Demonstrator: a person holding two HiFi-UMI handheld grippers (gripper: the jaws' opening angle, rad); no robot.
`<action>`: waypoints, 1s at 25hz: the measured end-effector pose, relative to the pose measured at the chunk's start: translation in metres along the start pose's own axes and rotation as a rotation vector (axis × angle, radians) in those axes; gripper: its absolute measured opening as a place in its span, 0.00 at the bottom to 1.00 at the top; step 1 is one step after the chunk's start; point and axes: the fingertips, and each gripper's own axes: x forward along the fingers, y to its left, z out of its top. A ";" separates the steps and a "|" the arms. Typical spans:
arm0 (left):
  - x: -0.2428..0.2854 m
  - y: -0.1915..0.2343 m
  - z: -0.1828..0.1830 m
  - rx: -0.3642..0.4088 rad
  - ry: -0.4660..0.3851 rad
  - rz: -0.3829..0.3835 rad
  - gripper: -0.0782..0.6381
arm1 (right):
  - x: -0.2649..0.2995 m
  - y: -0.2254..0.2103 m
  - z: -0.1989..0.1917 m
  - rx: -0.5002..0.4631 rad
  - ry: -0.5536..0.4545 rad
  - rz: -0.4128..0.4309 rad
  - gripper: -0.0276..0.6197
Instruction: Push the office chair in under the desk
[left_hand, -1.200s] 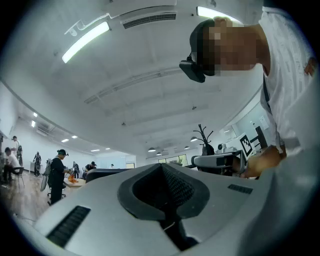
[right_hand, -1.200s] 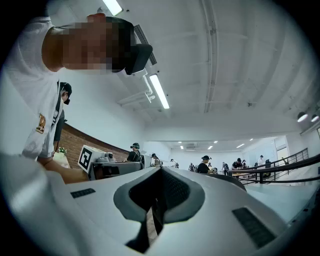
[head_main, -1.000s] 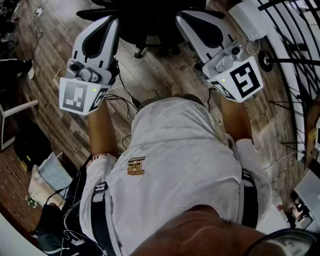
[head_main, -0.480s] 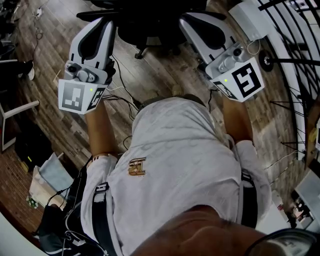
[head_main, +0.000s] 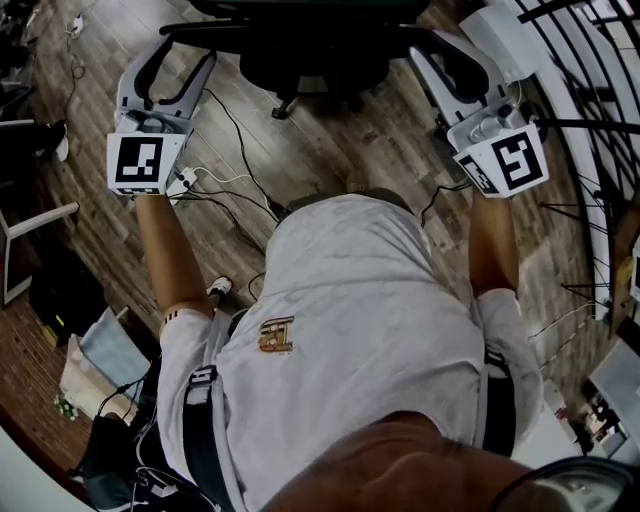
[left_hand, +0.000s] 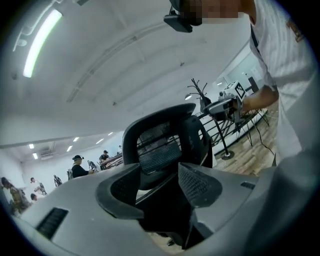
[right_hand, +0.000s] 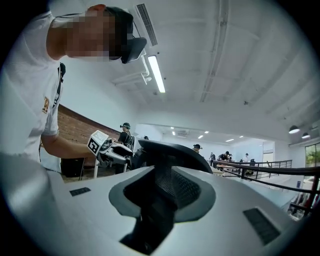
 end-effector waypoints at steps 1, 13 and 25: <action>0.002 0.003 -0.009 0.021 0.027 -0.004 0.44 | 0.000 -0.004 -0.005 -0.002 0.016 -0.003 0.20; 0.029 0.041 -0.103 0.244 0.333 -0.084 0.56 | -0.002 -0.058 -0.105 -0.224 0.461 -0.069 0.42; 0.051 0.057 -0.126 0.361 0.411 -0.200 0.47 | 0.020 -0.082 -0.157 -0.541 0.797 0.039 0.42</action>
